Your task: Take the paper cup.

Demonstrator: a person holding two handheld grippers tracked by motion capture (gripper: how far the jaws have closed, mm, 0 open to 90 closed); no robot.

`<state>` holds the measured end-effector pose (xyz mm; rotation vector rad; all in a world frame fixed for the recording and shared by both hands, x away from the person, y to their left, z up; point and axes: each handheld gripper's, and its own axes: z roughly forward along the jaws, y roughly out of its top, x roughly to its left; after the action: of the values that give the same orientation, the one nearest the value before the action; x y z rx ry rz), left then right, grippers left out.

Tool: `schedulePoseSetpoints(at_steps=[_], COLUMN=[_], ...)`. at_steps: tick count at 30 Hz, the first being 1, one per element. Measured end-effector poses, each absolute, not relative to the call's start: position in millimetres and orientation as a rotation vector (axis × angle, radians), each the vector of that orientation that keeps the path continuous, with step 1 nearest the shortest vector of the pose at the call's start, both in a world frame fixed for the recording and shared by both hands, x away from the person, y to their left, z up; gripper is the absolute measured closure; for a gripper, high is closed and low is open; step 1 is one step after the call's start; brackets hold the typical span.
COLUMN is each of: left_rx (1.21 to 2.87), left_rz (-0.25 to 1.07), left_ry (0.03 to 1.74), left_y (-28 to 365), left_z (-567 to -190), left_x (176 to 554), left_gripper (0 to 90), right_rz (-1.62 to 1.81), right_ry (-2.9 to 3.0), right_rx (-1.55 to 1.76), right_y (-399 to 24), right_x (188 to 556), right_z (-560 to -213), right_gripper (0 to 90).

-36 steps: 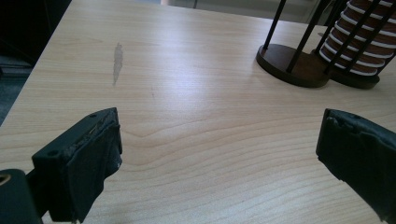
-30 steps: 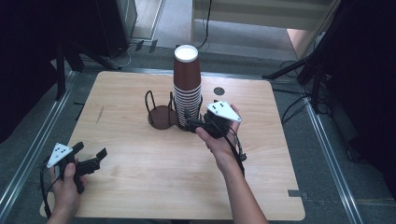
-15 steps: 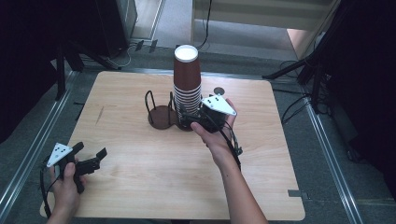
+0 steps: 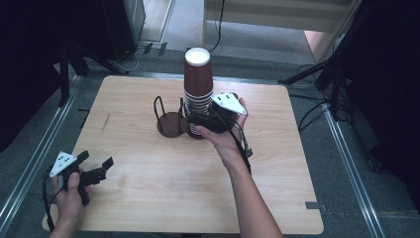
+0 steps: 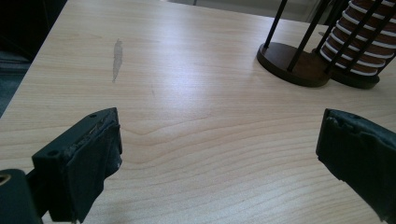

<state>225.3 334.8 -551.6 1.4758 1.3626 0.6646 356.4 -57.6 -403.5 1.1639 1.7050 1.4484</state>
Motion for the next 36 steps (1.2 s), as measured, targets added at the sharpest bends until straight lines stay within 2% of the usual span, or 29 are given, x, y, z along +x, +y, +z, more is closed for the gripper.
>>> schedulePoseSetpoints(at_steps=[36], left_rx=[1.462], left_rz=[0.666], left_ry=[1.369], left_y=[335], left_z=[-552], left_x=[225], left_gripper=[1.0], right_rz=[1.384], right_ry=[1.671], right_rx=[1.115], right_y=[-32], right_x=[393], right_z=[-387], right_gripper=[0.0])
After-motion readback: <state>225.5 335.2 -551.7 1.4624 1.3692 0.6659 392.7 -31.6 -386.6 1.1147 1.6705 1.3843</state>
